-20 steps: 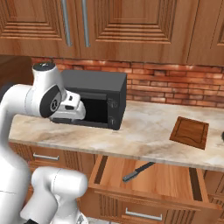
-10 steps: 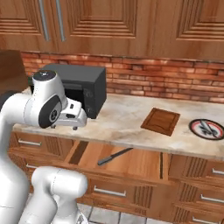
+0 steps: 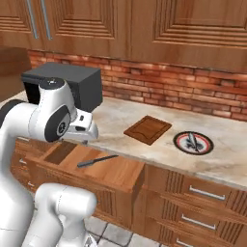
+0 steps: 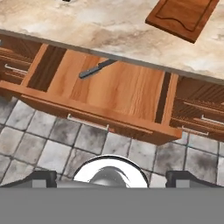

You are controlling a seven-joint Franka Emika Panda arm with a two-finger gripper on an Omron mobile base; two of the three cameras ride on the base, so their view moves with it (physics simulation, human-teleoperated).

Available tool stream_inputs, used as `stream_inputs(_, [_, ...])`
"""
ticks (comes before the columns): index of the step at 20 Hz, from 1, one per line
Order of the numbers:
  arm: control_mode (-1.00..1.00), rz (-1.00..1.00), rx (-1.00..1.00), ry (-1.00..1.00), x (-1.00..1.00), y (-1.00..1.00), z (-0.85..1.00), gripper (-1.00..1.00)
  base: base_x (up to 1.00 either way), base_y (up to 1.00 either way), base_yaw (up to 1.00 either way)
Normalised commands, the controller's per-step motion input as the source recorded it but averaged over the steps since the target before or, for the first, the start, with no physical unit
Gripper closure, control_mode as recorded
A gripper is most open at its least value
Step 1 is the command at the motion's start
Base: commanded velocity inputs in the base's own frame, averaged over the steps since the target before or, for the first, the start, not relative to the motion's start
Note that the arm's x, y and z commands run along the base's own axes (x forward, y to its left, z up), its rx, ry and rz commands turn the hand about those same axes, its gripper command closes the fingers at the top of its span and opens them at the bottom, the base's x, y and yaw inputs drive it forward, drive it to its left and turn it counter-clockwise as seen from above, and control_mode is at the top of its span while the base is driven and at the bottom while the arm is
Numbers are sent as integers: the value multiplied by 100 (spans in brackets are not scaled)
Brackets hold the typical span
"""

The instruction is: Pick up the knife from the drawer and place it on the cutting board. Then place the meat from the plate to the cutting board.

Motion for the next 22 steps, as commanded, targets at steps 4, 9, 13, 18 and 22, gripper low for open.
stream_inputs(4, [100, 0, 0, 0, 0, 0, 0, -100, 0, -100, 47])
stream_inputs(9, [100, 0, 0, 0, 0, 0, 0, -100, 2, -84, 43])
stream_inputs(13, [100, 0, 0, 0, 0, 0, 0, -100, 67, -45, 33])
stream_inputs(18, [100, 0, 0, 0, 0, 0, 0, -100, 72, -58, 24])
stream_inputs(22, [100, 0, 0, 0, 0, 0, 0, -100, 0, -95, 9])
